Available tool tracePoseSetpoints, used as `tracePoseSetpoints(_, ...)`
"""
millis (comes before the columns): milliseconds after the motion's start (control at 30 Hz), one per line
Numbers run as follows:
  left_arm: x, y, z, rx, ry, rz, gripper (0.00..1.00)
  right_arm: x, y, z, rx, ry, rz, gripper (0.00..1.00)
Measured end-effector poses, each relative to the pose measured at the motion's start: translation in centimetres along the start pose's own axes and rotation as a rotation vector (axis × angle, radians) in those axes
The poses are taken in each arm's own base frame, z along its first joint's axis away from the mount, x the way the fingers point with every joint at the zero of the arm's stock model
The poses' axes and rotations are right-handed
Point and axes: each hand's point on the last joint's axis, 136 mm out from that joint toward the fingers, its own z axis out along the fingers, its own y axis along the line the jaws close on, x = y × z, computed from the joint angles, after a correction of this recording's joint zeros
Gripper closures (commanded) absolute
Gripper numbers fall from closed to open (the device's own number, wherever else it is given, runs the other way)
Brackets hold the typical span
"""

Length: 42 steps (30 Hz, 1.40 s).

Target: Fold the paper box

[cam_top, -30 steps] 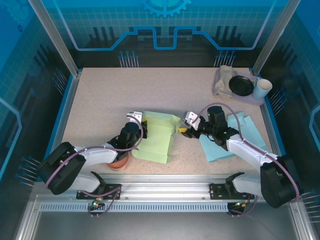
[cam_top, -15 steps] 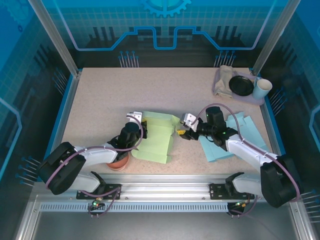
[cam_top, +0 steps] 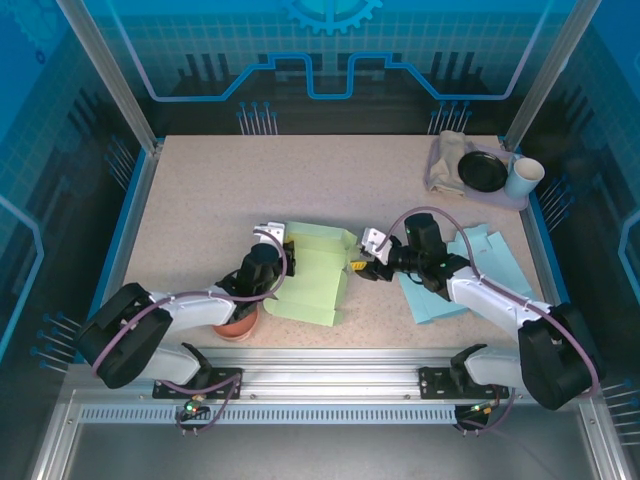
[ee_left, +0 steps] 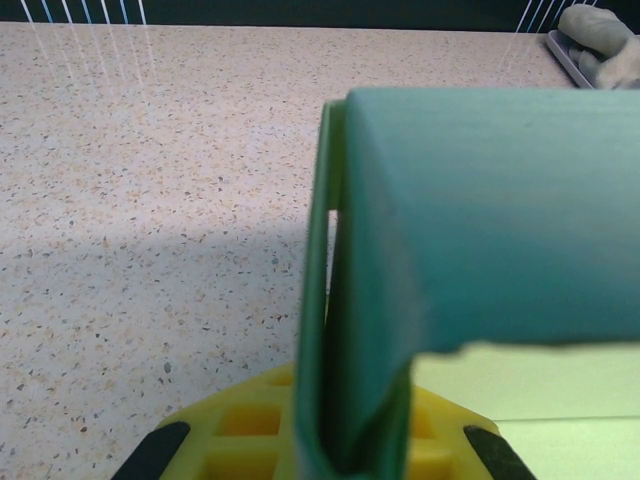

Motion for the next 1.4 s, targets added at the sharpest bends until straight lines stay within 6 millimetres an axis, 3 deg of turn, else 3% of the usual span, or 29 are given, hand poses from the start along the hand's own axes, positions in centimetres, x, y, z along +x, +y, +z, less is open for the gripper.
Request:
tracePoseSetpoints(467, 0.1, 0.7, 0.5, -0.056, 0.009, -0.035, 0.98, -0.1, -0.1, 1.0, 0.023, 0.024, -0.014, 0.56)
tracePoseSetpoints(1167, 1.5, -0.5, 1.2, -0.079, 0.031, 0.005, 0.98, 1.8, -1.7, 2.0, 0.16, 0.144, 0.0, 0.62)
tracePoseSetpoints(1400, 1.6, -2.0, 1.5, -0.063, 0.032, 0.023, 0.98, 1.7, -2.2, 2.1, 0.189, 0.139, 0.033, 0.61)
